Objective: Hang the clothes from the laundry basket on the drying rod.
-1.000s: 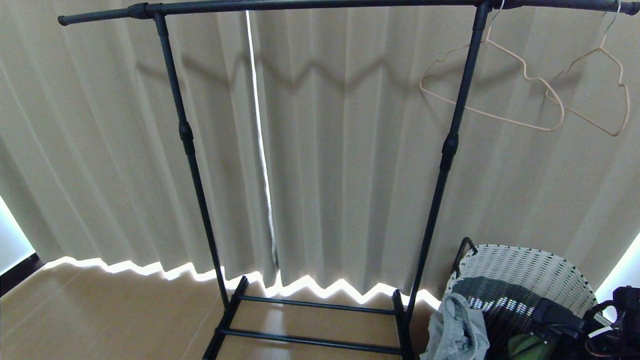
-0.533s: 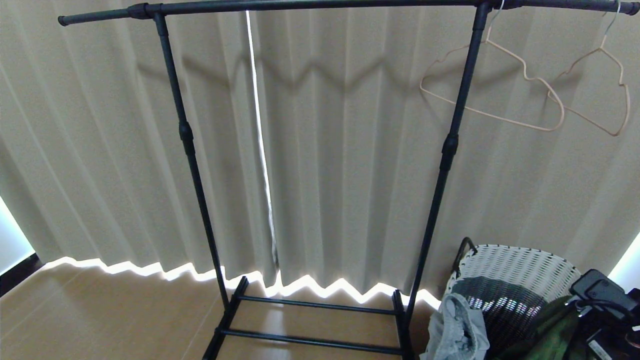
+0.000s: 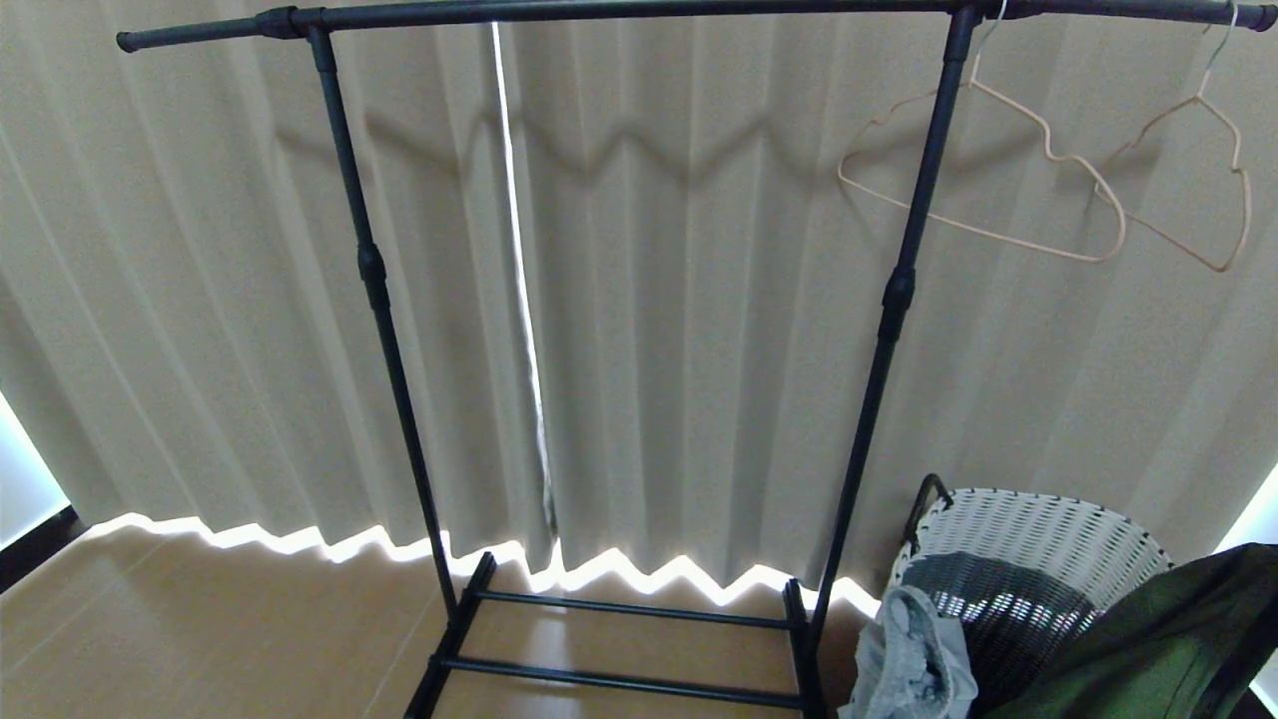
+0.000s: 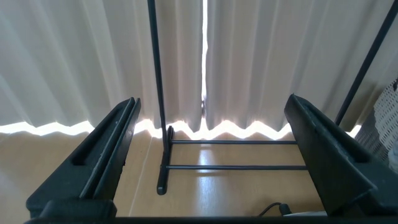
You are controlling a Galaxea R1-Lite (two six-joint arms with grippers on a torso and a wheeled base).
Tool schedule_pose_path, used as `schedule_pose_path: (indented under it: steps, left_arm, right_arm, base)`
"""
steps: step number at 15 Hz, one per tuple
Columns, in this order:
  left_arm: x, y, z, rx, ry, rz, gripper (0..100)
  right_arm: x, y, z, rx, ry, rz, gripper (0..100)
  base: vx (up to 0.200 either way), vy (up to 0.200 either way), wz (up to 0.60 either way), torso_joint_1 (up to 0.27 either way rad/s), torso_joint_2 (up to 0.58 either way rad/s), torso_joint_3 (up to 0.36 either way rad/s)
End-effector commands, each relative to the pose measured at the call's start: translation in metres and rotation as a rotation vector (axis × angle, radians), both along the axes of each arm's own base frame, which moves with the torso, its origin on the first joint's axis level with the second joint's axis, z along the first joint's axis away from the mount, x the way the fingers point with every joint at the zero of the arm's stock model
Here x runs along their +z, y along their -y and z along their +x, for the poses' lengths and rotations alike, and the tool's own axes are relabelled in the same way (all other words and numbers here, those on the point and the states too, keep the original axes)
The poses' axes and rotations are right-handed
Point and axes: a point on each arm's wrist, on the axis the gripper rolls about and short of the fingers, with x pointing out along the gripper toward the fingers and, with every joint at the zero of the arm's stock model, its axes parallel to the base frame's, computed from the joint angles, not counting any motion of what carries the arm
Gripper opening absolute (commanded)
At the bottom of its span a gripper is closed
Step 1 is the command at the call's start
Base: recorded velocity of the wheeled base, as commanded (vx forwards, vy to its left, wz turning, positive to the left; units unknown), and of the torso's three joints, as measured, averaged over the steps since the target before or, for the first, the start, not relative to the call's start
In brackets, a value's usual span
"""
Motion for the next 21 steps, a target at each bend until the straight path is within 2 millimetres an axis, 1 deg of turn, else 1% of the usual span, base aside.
schedule_pose_path:
  steps: [1, 2, 3, 4, 5, 6, 7, 8, 11, 15, 21]
  left_arm:
    - [0.0, 0.0, 0.0, 0.0, -0.001, 0.0, 100]
    - [0.0, 0.0, 0.0, -0.002, -0.001, 0.0, 100]
    - [0.0, 0.0, 0.0, -0.002, 0.0, 0.0, 100]
    - [0.0, 0.0, 0.0, -0.002, 0.0, 0.0, 100]
    - [0.0, 0.0, 0.0, -0.002, -0.001, 0.0, 100]
    - [0.0, 0.0, 0.0, -0.002, -0.001, 0.0, 100]
    - [0.0, 0.0, 0.0, -0.002, 0.001, 0.001, 100]
    - [0.0, 0.0, 0.0, -0.002, 0.001, 0.001, 100]
    - [0.0, 0.0, 0.0, -0.002, -0.001, 0.001, 100]
    - [0.0, 0.0, 0.0, -0.003, -0.001, 0.001, 100]
    - [0.0, 0.0, 0.0, -0.003, 0.001, 0.003, 100]
  right_arm:
    - [0.024, -0.004, -0.014, -0.01, 0.136, -0.009, 0]
    - [0.023, -0.008, -0.029, -0.008, 0.157, 0.006, 0]
    - [0.022, -0.01, -0.037, -0.006, 0.188, -0.002, 0]
    - [0.022, -0.012, -0.043, -0.004, 0.214, -0.008, 0]
    - [0.016, -0.014, -0.052, -0.005, 0.231, -0.013, 0]
    - [0.016, -0.014, -0.052, -0.005, 0.231, -0.013, 0]
    - [-0.004, -0.017, -0.064, -0.006, 0.221, -0.016, 0]
    - [-0.009, -0.018, -0.068, -0.006, 0.221, -0.016, 0]
    - [-0.014, -0.018, -0.069, -0.015, 0.202, -0.011, 0]
    - [-0.015, -0.019, -0.07, -0.012, 0.199, -0.006, 0]
    - [-0.017, -0.018, -0.069, -0.004, 0.184, -0.002, 0]
  base:
    - [0.0, 0.0, 0.0, 0.0, 0.0, 0.0]
    - [0.0, 0.0, 0.0, 0.0, 0.0, 0.0]
    - [0.0, 0.0, 0.0, 0.0, 0.0, 0.0]
    - [0.0, 0.0, 0.0, 0.0, 0.0, 0.0]
    - [0.0, 0.0, 0.0, 0.0, 0.0, 0.0]
    - [0.0, 0.0, 0.0, 0.0, 0.0, 0.0]
    - [0.0, 0.0, 0.0, 0.0, 0.0, 0.0]
    - [0.0, 0.0, 0.0, 0.0, 0.0, 0.0]
    - [0.0, 0.0, 0.0, 0.0, 0.0, 0.0]
    - [0.0, 0.0, -0.6, 0.006, 0.0, 0.002]
    - [0.0, 0.0, 0.0, 0.0, 0.0, 0.0]
